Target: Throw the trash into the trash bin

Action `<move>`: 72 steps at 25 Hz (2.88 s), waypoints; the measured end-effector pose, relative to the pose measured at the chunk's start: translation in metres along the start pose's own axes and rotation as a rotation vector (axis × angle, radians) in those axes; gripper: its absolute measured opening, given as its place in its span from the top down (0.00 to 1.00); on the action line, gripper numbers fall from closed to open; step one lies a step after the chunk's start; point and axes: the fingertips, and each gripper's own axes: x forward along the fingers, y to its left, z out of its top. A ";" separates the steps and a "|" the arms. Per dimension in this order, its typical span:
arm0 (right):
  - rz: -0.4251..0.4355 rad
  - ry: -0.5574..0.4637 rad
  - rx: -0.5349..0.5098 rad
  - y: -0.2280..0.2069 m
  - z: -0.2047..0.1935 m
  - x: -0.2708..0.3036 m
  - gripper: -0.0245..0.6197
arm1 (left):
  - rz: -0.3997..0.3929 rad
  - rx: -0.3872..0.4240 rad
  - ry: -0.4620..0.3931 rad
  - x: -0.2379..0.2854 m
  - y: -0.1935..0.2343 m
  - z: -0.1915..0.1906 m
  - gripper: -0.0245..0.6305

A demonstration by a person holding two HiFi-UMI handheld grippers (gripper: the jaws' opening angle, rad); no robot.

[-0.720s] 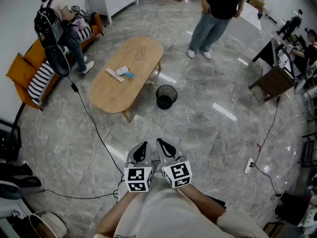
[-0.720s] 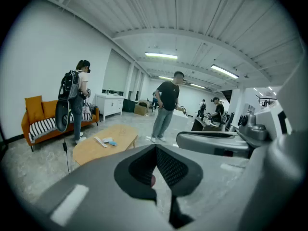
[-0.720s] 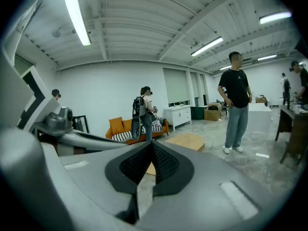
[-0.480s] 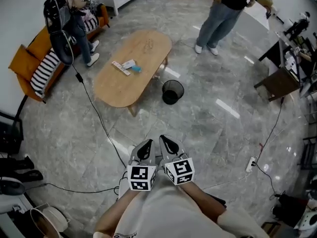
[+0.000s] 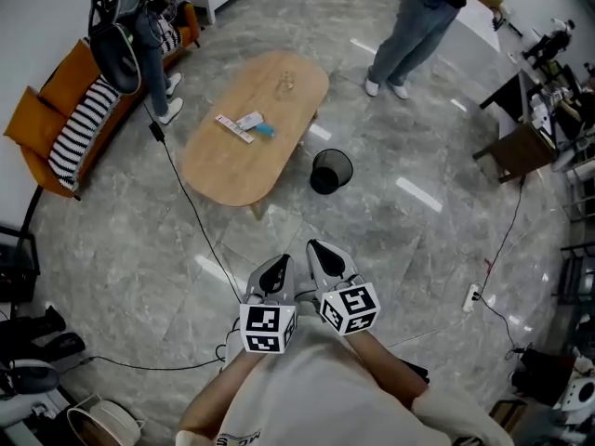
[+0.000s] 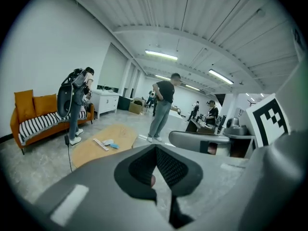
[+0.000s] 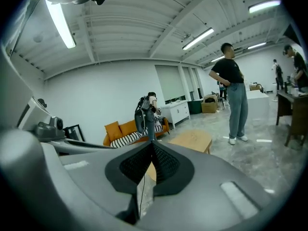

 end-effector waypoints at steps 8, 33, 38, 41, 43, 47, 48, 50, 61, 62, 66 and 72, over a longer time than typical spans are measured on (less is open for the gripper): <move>-0.080 0.018 -0.059 0.021 0.030 0.046 0.93 | -0.038 -0.028 -0.012 -0.005 0.063 0.026 0.96; 0.288 0.255 -0.202 -0.135 0.063 0.255 0.93 | 0.171 -0.121 0.109 0.243 0.147 0.101 0.96; 0.351 0.277 -0.286 -0.162 0.061 0.296 0.93 | 0.226 -0.173 0.141 0.288 0.165 0.097 0.96; 0.360 0.299 -0.312 -0.177 0.057 0.319 0.93 | 0.218 -0.209 0.157 0.308 0.171 0.092 0.96; 0.356 0.310 -0.313 -0.183 0.051 0.333 0.91 | 0.222 -0.224 0.165 0.318 0.177 0.085 0.96; 0.318 0.336 -0.312 -0.199 0.028 0.363 0.85 | 0.227 -0.219 0.150 0.342 0.201 0.071 0.96; 0.307 0.340 -0.312 -0.203 0.022 0.370 0.84 | 0.228 -0.212 0.144 0.347 0.208 0.068 0.96; 0.290 0.348 -0.306 -0.206 0.009 0.385 0.82 | 0.228 -0.206 0.140 0.359 0.222 0.060 0.96; 0.207 0.374 -0.297 -0.225 -0.061 0.461 0.74 | 0.167 -0.139 0.168 0.403 0.289 0.019 0.96; 0.199 0.378 -0.295 -0.226 -0.067 0.465 0.74 | 0.153 -0.137 0.175 0.405 0.291 0.013 0.96; 0.175 0.385 -0.299 -0.232 -0.086 0.490 0.71 | 0.122 -0.136 0.186 0.418 0.305 -0.003 0.96; 0.143 0.369 -0.286 -0.239 -0.104 0.521 0.62 | 0.116 -0.134 0.193 0.434 0.319 -0.018 0.96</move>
